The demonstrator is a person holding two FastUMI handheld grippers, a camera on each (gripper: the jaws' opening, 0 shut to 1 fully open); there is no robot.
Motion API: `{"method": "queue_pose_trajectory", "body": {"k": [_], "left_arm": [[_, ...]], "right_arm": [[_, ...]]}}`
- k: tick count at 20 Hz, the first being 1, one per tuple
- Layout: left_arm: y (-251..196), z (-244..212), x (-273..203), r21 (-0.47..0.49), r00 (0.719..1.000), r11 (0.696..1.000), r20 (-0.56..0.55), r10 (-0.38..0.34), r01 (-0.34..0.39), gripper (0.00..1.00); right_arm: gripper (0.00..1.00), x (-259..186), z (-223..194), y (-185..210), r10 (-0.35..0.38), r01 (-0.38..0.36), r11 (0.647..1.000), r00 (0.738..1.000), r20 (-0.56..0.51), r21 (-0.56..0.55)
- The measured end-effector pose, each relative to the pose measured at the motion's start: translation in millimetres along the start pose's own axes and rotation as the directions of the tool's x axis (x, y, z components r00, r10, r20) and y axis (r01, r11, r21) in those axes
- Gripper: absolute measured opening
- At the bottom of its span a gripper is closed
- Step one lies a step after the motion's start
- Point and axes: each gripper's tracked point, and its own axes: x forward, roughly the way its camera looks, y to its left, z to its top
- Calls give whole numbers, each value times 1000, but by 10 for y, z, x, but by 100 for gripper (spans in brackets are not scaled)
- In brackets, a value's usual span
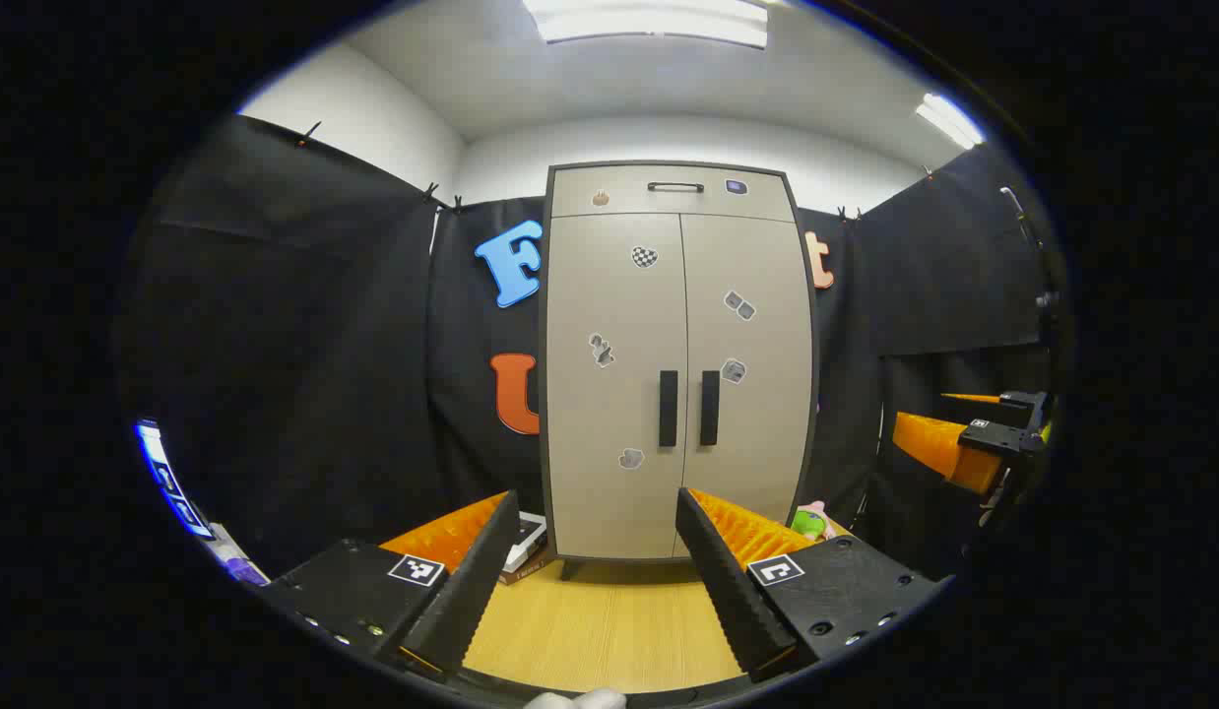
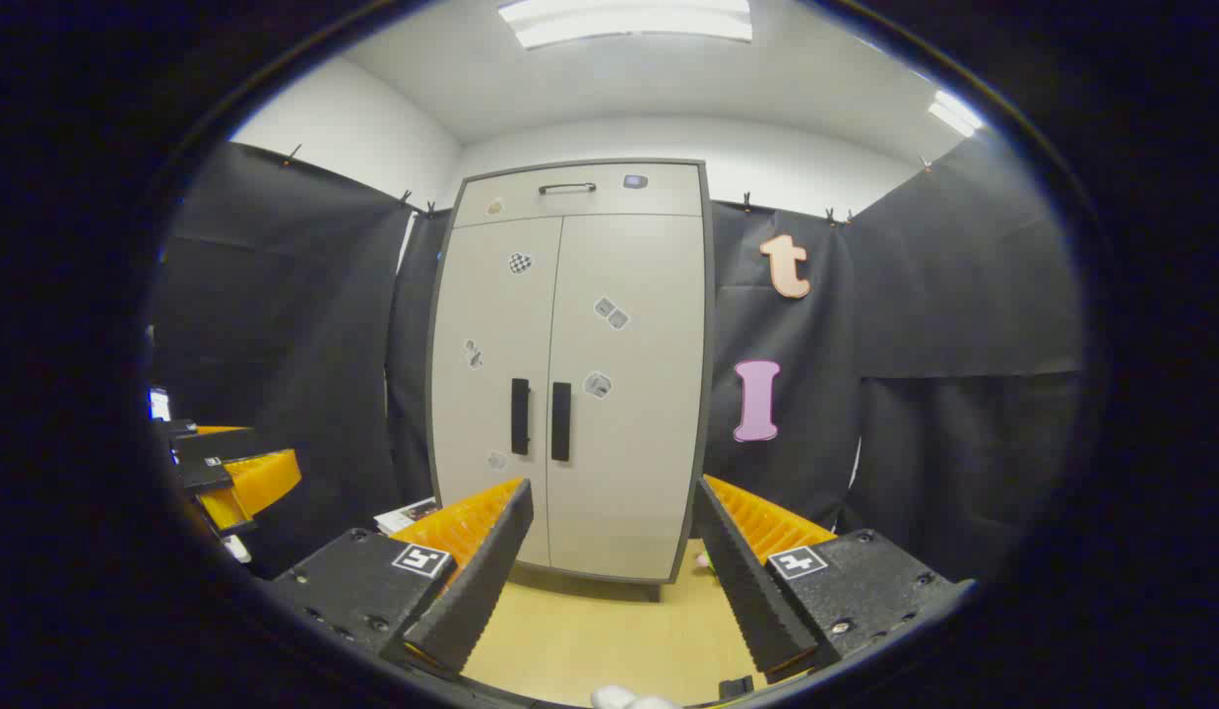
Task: Open the right door of the double-door shoe cabinet with the right hand, and open the left door with the left hand.
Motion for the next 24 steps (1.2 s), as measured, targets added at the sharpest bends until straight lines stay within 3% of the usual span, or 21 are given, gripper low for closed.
{"method": "queue_pose_trajectory", "body": {"k": [17, 24], "left_arm": [[112, -51, -26, -1, 1000, 1000, -6, 7, -7, 96], [208, -88, -37, 13, 1000, 1000, -11, 21, -21, 96]], "right_arm": [[100, 14, -42, 42, -17, 16, 1000, 1000, -12, -10], [100, 257, -55, 28, -57, 57, 998, 998, -18, -18]]}}
